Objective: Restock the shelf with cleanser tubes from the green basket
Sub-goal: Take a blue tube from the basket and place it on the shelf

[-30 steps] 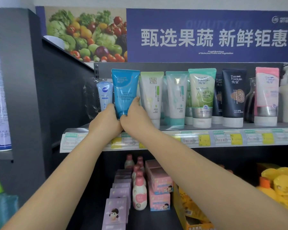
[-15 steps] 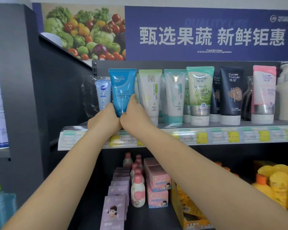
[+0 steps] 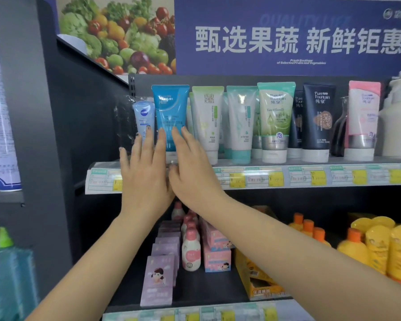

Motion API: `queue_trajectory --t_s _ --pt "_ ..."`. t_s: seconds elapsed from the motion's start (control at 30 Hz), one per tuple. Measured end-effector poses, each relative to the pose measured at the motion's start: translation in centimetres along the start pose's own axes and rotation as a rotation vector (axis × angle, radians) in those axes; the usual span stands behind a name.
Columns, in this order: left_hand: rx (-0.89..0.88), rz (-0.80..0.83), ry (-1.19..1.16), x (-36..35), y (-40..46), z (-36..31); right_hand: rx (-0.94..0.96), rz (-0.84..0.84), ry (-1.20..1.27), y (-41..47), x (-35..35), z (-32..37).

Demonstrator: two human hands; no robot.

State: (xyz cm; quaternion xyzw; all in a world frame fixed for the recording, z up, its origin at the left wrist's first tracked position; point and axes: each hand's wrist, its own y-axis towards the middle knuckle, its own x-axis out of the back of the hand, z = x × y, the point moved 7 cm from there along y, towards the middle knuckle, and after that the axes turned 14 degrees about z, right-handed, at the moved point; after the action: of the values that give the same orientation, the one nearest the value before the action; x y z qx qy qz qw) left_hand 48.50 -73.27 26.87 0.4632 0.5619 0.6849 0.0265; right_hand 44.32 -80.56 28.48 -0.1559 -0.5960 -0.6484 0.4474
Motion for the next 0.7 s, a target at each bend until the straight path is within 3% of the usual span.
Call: queue_trajectory --t_s 0.13,0.3,0.7 --pt "-0.107 -0.030 0.061 -1.4 -3.9 -1.6 0.020 0.021 -0.142 -4.1 -0.6 -1.5" --pt "-0.186 0.091 0.073 -5.8 -10.4 -4.8 0.013 -0.040 -0.440 -10.5 -3.2 -4.7" --pt "-0.358 0.693 0.022 -17.8 -29.1 -10.6 -0.207 0.359 -0.498 -30.8 -14.5 -12.9"
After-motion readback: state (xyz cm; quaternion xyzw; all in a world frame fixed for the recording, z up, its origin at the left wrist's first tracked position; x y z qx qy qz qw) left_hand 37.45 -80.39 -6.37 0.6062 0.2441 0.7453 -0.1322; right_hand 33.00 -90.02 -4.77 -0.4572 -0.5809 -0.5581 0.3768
